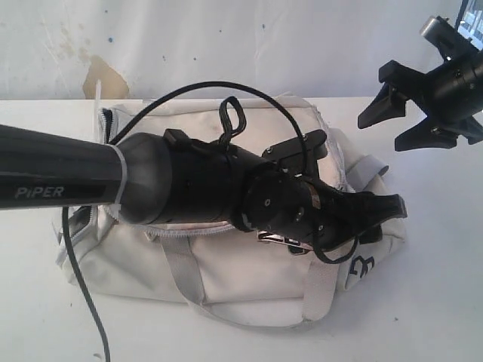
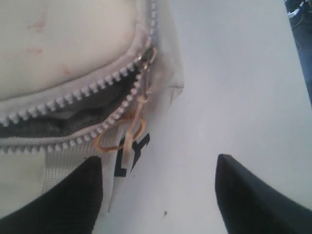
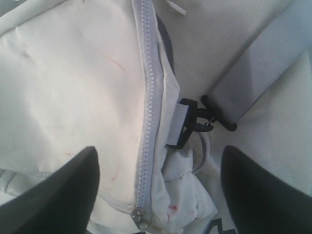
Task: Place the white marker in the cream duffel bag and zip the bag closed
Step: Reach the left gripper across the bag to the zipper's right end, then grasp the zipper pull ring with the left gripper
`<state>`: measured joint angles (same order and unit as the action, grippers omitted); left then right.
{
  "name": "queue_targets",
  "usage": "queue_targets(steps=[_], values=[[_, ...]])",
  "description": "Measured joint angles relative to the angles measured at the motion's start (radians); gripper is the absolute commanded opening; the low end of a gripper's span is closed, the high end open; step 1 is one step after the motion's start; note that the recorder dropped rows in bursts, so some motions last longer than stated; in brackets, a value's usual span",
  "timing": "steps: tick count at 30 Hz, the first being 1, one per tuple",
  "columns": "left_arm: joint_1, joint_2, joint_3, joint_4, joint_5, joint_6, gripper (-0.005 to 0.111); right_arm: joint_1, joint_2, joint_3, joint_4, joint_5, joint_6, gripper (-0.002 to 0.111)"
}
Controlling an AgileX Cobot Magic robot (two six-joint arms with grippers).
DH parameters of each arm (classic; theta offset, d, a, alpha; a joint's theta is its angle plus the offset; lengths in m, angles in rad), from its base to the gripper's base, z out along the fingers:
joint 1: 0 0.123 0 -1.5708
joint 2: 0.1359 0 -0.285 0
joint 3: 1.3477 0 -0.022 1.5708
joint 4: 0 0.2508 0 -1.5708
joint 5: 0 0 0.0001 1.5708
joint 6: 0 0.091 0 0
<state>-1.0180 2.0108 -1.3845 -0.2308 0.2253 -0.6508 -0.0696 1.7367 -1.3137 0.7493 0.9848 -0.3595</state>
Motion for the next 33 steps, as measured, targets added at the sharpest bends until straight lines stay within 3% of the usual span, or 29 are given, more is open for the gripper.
queue_targets(steps=[26, 33], values=[[0.031, 0.074, 0.0, -0.002, -0.142, -0.068, 0.071, 0.0, 0.0, 0.0, 0.001, -0.013, 0.019, 0.063], [0.031, 0.106, 0.0, -0.002, -0.155, -0.086, 0.061, 0.0, 0.0, 0.0, 0.001, -0.02, 0.019, 0.063]])
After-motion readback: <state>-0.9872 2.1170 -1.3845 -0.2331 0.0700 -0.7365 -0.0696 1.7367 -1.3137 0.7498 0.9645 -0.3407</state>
